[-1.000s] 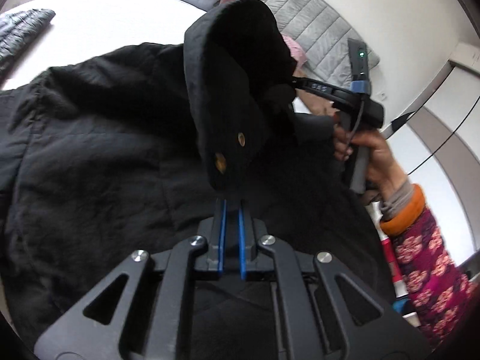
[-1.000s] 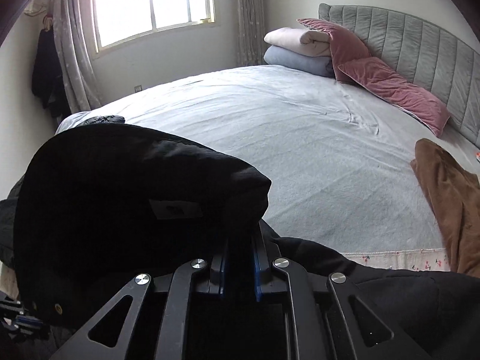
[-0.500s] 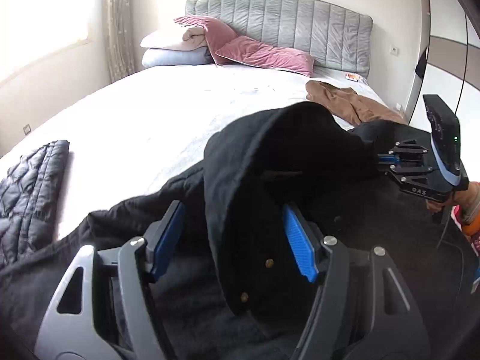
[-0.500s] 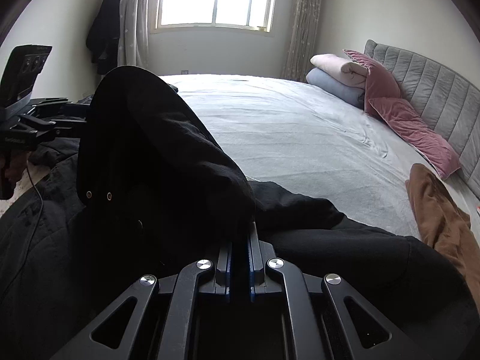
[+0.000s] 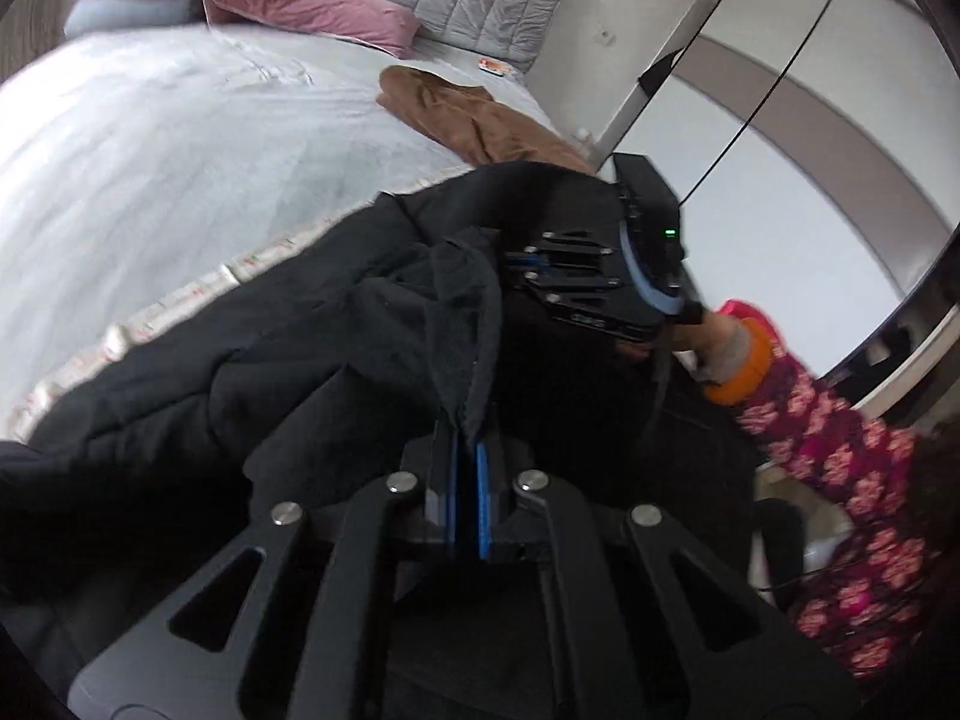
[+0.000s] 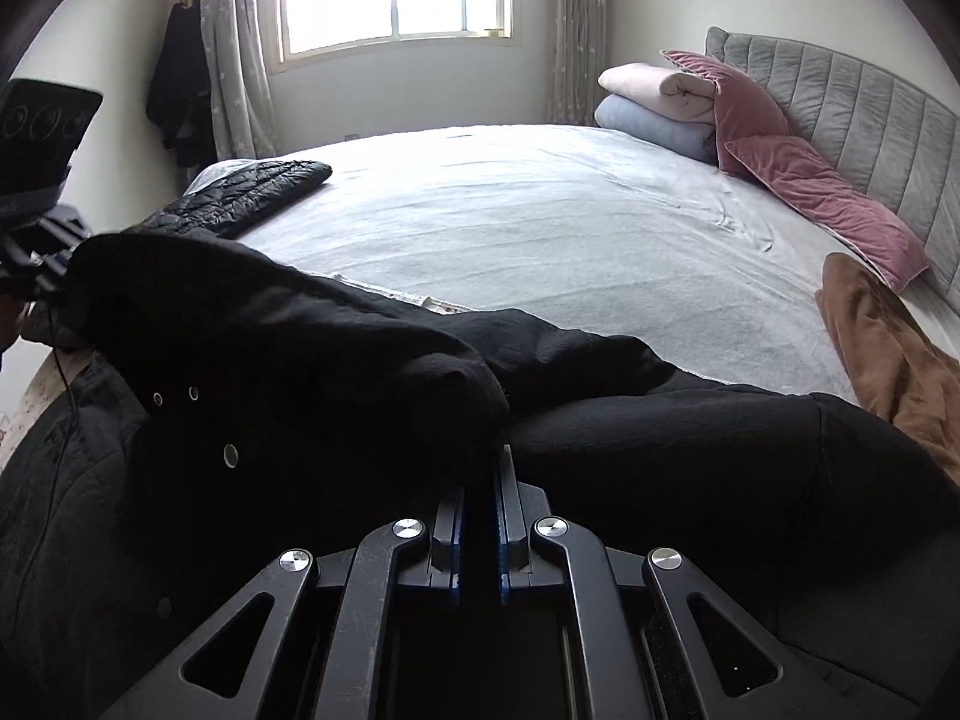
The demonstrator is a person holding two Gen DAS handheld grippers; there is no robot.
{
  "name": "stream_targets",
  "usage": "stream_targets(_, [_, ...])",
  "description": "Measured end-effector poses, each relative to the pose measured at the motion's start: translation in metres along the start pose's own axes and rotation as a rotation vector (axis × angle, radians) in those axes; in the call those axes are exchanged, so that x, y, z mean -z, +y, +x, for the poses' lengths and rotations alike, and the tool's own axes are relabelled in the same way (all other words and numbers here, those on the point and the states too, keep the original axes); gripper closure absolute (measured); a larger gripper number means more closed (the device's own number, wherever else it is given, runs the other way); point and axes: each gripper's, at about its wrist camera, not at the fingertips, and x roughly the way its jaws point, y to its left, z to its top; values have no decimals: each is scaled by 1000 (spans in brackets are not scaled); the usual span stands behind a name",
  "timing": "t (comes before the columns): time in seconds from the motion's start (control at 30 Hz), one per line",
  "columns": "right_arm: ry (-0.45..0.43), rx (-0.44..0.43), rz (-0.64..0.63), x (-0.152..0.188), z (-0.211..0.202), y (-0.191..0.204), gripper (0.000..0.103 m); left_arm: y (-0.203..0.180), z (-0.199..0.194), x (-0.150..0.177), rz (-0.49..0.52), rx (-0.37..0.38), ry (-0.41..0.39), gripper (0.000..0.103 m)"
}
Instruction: Fold large clothes
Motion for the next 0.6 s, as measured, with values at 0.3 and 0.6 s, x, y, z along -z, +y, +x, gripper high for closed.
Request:
stream_targets(0.3, [35,-98,122,0,11,-19,96,112,-58,60,-599,-186,-480,96])
stream_targets(0.6, [1,-150,212,-16,-2,-21,90,39,-68,63,-238,-335,-476,36])
